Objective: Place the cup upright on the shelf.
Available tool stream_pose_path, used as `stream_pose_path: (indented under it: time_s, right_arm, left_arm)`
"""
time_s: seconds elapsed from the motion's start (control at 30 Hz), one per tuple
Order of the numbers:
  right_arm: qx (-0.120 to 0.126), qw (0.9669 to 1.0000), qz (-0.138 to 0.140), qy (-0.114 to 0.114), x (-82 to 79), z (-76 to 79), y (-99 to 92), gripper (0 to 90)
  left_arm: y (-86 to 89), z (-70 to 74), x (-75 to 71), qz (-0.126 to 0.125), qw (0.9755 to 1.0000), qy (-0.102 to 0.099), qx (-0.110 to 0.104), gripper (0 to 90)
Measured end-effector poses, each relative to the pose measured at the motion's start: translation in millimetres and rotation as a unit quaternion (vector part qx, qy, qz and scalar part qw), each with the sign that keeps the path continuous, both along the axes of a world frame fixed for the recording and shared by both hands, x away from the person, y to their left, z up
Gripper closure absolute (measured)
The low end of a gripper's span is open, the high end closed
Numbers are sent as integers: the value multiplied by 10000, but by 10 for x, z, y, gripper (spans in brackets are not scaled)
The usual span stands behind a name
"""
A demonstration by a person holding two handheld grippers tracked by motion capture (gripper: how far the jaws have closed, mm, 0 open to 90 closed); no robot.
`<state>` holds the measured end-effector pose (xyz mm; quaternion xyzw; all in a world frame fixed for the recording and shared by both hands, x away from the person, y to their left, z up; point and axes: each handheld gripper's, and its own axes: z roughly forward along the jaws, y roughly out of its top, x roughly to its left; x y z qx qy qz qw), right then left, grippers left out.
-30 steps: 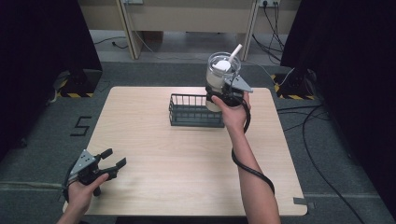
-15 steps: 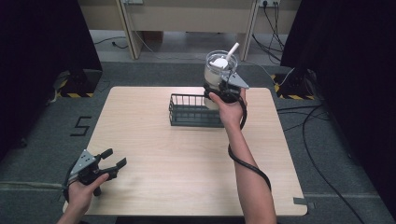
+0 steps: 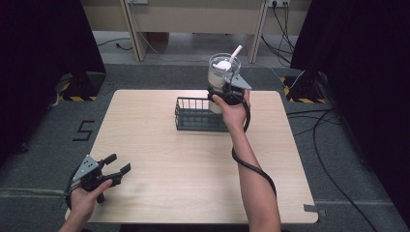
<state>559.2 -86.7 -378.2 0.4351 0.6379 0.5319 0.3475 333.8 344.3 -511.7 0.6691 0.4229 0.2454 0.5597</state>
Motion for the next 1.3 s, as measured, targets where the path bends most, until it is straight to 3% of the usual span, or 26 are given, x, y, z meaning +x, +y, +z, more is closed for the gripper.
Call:
stream_pose_path:
  time_s: [0.77,1.3]
  right_arm:
    - [-33,9994,13,348,119,-296,63,108]
    - [-97,9990,18,442,136,-437,73,107]
  left_arm:
    - [-1,-1,4,-9,10000,-5,-17,211]
    - [2,-3,4,-16,10000,3,-5,211]
